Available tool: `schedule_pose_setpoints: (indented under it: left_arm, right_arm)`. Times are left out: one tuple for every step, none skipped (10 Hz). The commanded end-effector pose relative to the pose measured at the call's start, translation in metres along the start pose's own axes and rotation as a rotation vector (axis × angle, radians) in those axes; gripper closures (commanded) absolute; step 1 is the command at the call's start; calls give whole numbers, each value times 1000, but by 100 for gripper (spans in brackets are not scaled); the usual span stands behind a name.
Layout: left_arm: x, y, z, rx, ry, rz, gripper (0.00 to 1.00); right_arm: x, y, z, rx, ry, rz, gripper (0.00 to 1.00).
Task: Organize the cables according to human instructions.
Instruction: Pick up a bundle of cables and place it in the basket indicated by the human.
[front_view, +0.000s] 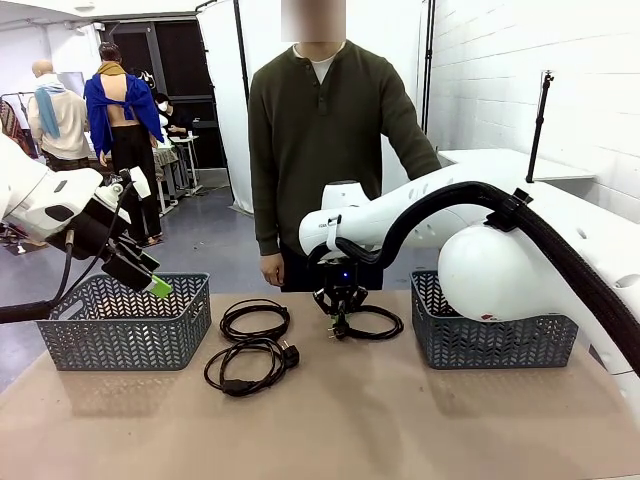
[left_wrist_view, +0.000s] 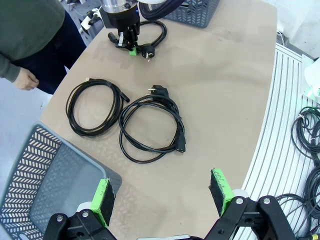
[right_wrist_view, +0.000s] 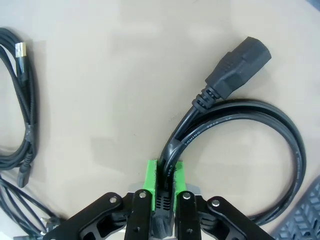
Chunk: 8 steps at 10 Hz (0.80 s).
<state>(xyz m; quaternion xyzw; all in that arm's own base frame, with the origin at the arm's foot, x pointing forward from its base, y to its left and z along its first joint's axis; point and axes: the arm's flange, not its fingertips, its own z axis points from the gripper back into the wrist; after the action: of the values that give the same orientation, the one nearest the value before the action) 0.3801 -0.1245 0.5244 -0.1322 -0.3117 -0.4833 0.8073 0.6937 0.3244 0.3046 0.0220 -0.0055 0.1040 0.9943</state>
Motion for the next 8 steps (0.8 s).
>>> schedule_pose_setpoints:
  left_arm:
    - [-3,2,-1,-16,-13,-4,0]
    - [-3,2,-1,-16,-13,-4,0]
    - [-3,2,-1,-16,-13,-4,0]
    - [-3,2,-1,-16,-13,-4,0]
    - [-3,2,-1,-16,-13,-4,0]
    - [-3,2,-1,-16,-13,-4,0]
    - [-3,2,-1,-16,-13,-4,0]
    - [-3,2,-1,-16,-13,-4,0]
  right_arm:
    - [3,9,2,-25,-5,-13,100]
    - [4,9,9,-24,-19,-10,100]
    - [3,10,20,-19,-53,9,100]
    - [2,13,37,-56,-58,18,100]
    - [-4,16,56,-72,-47,99,100]
    - [-8,20,74,-84,-59,190,100]
    - [-16,18,88,-85,-35,317,100]
    - [-22,17,104,-77,-27,445,100]
